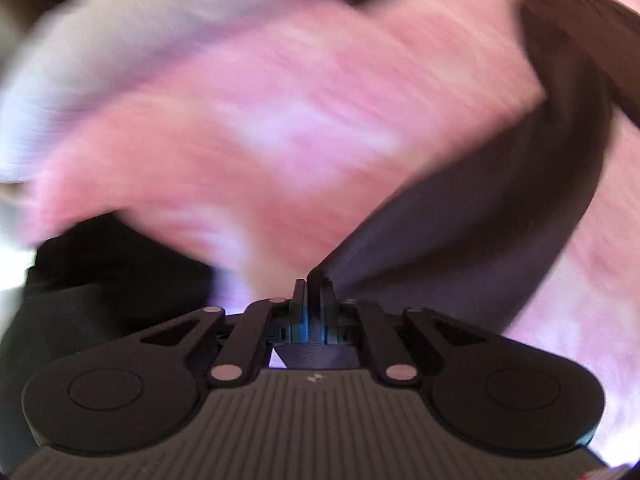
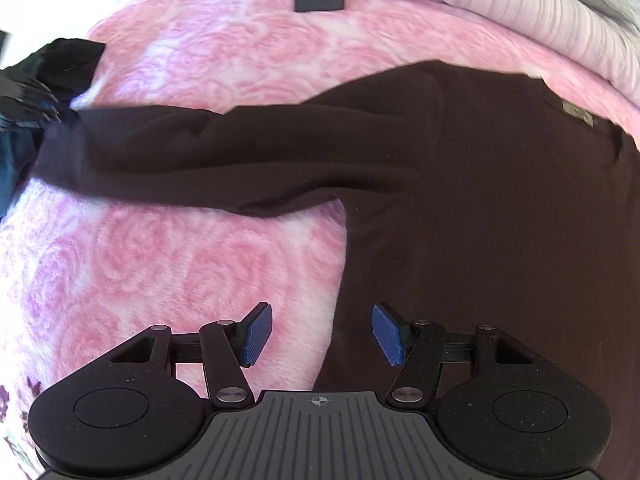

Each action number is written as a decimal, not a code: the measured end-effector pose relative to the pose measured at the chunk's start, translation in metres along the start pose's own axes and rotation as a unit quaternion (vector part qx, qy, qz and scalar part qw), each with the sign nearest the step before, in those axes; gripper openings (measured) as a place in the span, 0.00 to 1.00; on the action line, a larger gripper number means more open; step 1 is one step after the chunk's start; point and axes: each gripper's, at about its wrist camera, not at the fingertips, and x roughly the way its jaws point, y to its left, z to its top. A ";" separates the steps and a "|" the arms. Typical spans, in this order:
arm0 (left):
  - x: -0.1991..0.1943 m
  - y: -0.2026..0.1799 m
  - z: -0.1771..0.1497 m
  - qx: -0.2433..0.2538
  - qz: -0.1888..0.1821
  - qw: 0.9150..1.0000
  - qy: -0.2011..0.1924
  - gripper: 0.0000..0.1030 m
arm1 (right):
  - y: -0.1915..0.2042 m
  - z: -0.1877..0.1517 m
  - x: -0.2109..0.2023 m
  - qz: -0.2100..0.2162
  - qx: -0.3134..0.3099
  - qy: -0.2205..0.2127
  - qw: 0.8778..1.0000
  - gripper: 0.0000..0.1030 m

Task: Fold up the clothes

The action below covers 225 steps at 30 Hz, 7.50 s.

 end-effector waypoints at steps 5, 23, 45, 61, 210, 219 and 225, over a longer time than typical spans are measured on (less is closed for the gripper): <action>-0.013 0.002 -0.021 -0.039 0.056 0.998 0.006 0.14 | 0.010 0.007 0.004 0.011 -0.011 -0.002 1.000 0.58; -0.026 -0.089 -0.083 0.221 0.104 0.966 -0.084 0.27 | 0.069 0.016 0.068 -0.084 -0.431 -0.029 0.898 0.48; -0.014 -0.099 -0.086 0.341 0.192 0.914 -0.104 0.26 | 0.052 0.026 0.063 -0.072 -0.390 -0.030 0.917 0.09; -0.064 -0.109 -0.112 0.290 0.067 0.954 -0.022 0.01 | 0.070 -0.010 0.070 -0.090 -0.479 -0.053 0.871 0.29; -0.172 -0.169 -0.072 -0.044 -0.016 0.979 -0.196 0.69 | 0.145 0.094 -0.119 -0.011 -0.124 -0.383 0.915 0.06; -0.158 -0.312 0.018 -0.079 -0.019 0.984 -0.158 0.69 | -0.126 0.028 -0.195 -0.103 0.037 -0.433 0.895 0.06; -0.128 -0.372 0.064 -0.102 -0.004 0.986 -0.133 0.69 | -0.256 -0.037 -0.124 -0.093 0.180 -0.339 0.919 0.06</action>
